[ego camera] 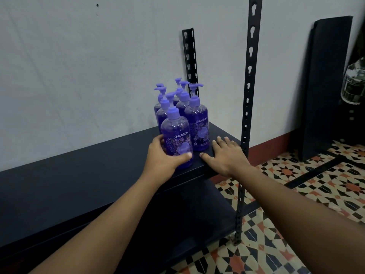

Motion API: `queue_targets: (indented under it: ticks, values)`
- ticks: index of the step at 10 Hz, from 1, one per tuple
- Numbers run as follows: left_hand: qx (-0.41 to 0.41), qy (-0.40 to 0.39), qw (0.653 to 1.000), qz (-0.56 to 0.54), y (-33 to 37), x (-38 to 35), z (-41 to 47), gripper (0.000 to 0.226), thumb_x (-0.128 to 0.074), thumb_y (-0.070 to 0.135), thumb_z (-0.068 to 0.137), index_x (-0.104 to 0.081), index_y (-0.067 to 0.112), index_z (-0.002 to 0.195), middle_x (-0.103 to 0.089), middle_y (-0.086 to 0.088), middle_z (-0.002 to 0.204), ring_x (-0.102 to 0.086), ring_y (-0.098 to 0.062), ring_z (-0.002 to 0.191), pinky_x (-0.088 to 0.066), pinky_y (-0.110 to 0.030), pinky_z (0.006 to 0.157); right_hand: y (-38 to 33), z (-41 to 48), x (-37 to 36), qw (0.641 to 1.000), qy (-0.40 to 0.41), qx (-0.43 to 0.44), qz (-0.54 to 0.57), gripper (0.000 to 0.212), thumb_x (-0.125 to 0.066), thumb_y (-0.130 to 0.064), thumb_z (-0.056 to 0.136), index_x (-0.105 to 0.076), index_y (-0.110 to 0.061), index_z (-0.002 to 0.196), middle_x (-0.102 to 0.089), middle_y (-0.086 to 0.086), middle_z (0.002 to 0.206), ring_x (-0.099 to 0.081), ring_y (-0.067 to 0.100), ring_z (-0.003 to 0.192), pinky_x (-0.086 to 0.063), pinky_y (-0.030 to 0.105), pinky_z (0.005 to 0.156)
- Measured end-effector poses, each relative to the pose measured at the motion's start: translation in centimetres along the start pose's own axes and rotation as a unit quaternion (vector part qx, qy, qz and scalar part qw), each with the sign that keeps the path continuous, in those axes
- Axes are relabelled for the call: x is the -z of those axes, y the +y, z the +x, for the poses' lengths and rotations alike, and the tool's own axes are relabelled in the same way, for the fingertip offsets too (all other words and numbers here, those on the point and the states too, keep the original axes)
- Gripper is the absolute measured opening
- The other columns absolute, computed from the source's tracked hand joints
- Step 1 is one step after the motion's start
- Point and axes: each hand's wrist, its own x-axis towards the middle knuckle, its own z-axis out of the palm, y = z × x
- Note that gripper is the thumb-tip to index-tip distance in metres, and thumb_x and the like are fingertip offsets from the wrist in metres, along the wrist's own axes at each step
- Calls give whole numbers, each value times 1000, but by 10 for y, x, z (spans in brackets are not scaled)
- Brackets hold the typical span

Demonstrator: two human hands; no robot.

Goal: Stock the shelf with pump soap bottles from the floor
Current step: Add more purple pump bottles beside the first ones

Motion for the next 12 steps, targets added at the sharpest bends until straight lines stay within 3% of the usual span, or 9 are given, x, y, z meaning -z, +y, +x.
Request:
queue_targets:
  ticks: [1,2,6,9,12]
  values:
    - [5,4,998,55,-6,1,-3,81,-96,36,64,-55,23,133,-66,12,116,-66,-6,104,-53,-30,97,-1,0,1,1000,-1,-5,-1,89,-21,-73,97,-17,-14,162,-10,10,170,-4,28,157,-5,44,126]
    - [17,26,998,61,-6,-2,3,72,-95,36,66,-59,19,126,-70,10,111,-68,-8,100,-52,-27,94,-1,0,2,1000,-4,-4,-2,88,-21,-73,97,-17,-15,162,-11,10,170,-4,28,157,-5,44,125]
    - [29,44,994,96,-8,-11,23,66,-90,36,74,-60,14,128,-70,1,119,-63,-12,99,-48,-26,90,-1,2,0,1000,-3,-9,0,88,-22,-74,96,-18,-16,162,-11,9,170,-4,27,157,-5,44,125]
    - [36,34,992,114,-7,-9,29,67,-87,36,78,-58,12,134,-68,-3,129,-64,-19,115,-48,-28,96,-2,1,2,1000,-1,-7,5,86,-23,-73,97,-20,-17,162,-12,8,170,-5,27,157,-5,44,125]
    - [54,24,990,128,-1,-9,29,59,-83,38,82,-61,12,130,-69,-4,128,-64,-23,116,-45,-26,90,-3,1,4,1000,-12,-10,2,88,-23,-74,96,-20,-16,162,-12,9,170,-6,28,157,-6,45,125]
